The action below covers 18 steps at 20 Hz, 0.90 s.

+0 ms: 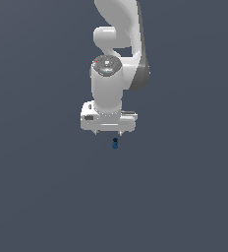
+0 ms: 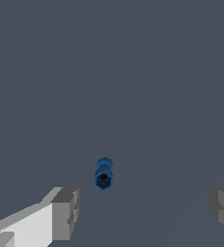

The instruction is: Pick up the object and move it to a goal position.

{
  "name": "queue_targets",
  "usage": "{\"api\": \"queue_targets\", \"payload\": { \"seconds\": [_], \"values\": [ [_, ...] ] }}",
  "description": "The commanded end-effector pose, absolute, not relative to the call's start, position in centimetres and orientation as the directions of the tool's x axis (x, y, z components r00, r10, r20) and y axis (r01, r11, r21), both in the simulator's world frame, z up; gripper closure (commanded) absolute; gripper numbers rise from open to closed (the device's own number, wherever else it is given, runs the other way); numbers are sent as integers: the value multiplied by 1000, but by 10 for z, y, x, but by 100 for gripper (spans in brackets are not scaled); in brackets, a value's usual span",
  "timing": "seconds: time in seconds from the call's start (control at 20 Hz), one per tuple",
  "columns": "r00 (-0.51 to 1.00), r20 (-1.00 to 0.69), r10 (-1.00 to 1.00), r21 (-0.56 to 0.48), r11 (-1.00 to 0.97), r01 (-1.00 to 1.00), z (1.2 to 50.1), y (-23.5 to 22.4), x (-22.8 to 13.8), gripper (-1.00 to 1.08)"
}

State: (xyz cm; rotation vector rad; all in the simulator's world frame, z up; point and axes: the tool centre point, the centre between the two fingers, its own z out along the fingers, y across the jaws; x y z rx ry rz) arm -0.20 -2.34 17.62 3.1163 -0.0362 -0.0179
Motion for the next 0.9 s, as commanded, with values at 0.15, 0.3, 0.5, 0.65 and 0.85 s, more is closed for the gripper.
{"api": "queue_targets", "payload": {
  "seconds": [0.15, 0.3, 0.5, 0.65, 0.85],
  "values": [
    [1000, -14, -16, 23, -1000, -15, 175, -22, -3, -92],
    [1000, -21, 6, 18, -1000, 6, 173, -18, -6, -92],
    [999, -28, 21, 12, -1000, 21, 172, -13, -9, -92],
    [999, -28, 18, 12, -1000, 19, 172, -13, -9, -92],
    [999, -27, 31, 12, -999, 32, 170, -13, -9, -92]
  ]
}}
